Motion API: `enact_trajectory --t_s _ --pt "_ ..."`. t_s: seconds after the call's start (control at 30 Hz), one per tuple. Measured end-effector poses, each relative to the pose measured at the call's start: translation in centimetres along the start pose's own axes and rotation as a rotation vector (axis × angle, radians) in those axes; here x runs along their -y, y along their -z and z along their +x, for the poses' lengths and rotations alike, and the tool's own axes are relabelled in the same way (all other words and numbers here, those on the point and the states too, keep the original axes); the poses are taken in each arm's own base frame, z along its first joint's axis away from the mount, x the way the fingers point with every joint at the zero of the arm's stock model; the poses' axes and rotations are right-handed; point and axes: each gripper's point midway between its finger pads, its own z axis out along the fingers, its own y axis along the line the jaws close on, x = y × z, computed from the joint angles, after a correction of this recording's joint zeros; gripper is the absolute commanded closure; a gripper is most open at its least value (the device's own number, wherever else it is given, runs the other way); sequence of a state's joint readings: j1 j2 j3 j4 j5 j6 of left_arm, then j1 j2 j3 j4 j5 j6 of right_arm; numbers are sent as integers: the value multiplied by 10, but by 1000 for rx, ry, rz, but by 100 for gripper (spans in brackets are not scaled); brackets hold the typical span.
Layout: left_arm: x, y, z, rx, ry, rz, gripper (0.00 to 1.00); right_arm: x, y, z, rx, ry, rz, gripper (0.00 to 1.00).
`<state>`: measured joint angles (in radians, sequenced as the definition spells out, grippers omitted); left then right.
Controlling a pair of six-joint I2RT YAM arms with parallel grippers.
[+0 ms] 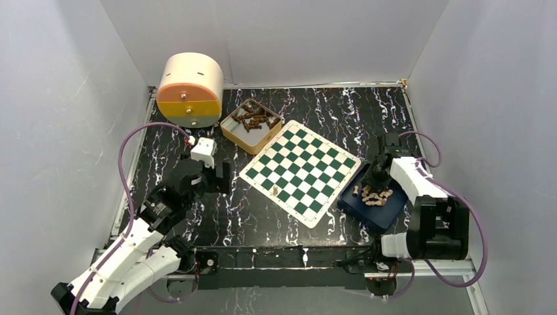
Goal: Set up the chess pieces on the board
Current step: Pick up the chess piece from the storage box.
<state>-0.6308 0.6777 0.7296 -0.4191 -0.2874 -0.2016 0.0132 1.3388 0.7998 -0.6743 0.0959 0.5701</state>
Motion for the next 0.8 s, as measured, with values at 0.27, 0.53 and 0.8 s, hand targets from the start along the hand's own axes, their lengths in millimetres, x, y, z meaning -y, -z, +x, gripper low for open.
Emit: enact_trajectory --t_s 0.27,0.53,0.8 --pt "0 0 0 0 0 0 5 2 -5 4 -16 2 8 65" --pt "0 0 0 -1 0 0 5 2 -7 5 -25 4 13 73" --pt "0 0 0 -1 0 0 5 3 -7 5 -27 10 14 78"
